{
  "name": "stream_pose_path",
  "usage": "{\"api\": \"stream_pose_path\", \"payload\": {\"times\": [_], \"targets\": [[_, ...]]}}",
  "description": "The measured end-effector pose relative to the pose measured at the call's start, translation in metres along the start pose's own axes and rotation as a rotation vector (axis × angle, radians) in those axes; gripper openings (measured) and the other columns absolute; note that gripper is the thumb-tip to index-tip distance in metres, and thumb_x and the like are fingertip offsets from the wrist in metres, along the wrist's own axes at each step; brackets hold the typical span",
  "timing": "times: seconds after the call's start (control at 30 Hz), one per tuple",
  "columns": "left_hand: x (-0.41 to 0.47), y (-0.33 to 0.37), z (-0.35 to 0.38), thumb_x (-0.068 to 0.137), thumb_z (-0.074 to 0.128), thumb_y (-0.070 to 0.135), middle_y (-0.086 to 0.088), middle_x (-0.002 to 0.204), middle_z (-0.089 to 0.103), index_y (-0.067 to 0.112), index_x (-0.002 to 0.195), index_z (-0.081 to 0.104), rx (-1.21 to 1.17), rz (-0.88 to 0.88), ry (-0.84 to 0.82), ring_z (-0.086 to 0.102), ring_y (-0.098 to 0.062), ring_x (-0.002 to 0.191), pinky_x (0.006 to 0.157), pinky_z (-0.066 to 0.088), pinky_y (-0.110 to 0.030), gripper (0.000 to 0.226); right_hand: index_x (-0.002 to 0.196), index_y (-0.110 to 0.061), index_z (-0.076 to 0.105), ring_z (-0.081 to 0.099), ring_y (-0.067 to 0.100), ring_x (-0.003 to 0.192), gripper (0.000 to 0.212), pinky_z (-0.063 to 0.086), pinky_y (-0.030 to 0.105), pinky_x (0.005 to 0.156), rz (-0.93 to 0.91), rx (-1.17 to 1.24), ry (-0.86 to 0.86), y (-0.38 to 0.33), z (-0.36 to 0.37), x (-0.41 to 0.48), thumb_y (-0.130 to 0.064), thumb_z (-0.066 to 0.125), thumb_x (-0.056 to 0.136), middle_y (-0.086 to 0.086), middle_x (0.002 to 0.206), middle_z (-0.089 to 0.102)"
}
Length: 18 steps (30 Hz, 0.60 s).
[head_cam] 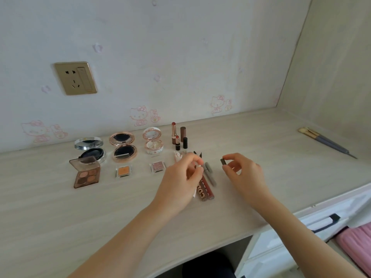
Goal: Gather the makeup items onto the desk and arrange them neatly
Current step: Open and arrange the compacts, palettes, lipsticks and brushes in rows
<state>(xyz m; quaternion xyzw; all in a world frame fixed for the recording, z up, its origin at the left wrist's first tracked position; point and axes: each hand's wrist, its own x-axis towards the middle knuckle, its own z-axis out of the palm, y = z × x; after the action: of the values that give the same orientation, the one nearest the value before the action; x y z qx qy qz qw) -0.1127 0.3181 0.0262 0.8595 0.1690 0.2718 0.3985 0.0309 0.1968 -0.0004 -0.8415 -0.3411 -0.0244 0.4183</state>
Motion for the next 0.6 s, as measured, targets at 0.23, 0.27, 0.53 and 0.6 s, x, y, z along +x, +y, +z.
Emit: {"api": "stream_pose_path", "payload": {"times": [0.23, 0.27, 0.53, 0.6], "targets": [[0.031, 0.009, 0.044, 0.086, 0.06, 0.033, 0.014, 0.071, 0.058, 0.034, 0.109, 0.061, 0.237, 0.061, -0.061, 0.052, -0.009, 0.089, 0.075, 0.05, -0.034, 0.023, 0.112, -0.021, 0.063, 0.05, 0.019, 0.09, 0.023, 0.041, 0.03, 0.071, -0.107, -0.195, 0.034, 0.033, -0.009, 0.014, -0.022, 0.06, 0.089, -0.004, 0.087, 0.065], [0.036, 0.009, 0.048, 0.086, 0.059, 0.035, 0.014, 0.072, 0.06, 0.033, 0.111, 0.06, 0.298, 0.074, -0.061, 0.049, -0.01, 0.094, 0.076, 0.05, -0.035, 0.025, 0.111, -0.02, 0.064, 0.05, 0.021, 0.089, 0.023, 0.043, 0.032, 0.07, -0.138, -0.242, 0.049, 0.035, -0.009, 0.014, -0.021, 0.06, 0.089, -0.003, 0.087, 0.066], [0.059, 0.013, 0.07, 0.09, 0.048, 0.039, 0.0, 0.097, 0.065, 0.018, 0.11, 0.061, 0.732, 0.135, -0.182, 0.045, -0.023, 0.106, 0.089, 0.038, -0.036, 0.032, 0.083, -0.015, 0.069, 0.053, 0.025, 0.065, 0.012, 0.047, 0.034, 0.052, -0.328, -0.455, 0.171, 0.047, 0.0, 0.016, -0.011, 0.075, 0.073, 0.0, 0.069, 0.06], [0.061, 0.009, 0.074, 0.089, 0.047, 0.041, 0.002, 0.094, 0.065, 0.018, 0.104, 0.063, 0.779, 0.148, -0.187, 0.046, -0.023, 0.102, 0.089, 0.038, -0.038, 0.032, 0.081, -0.015, 0.069, 0.053, 0.025, 0.065, 0.009, 0.048, 0.034, 0.052, -0.344, -0.461, 0.177, 0.048, 0.001, 0.015, -0.012, 0.074, 0.073, 0.0, 0.07, 0.059]]}}
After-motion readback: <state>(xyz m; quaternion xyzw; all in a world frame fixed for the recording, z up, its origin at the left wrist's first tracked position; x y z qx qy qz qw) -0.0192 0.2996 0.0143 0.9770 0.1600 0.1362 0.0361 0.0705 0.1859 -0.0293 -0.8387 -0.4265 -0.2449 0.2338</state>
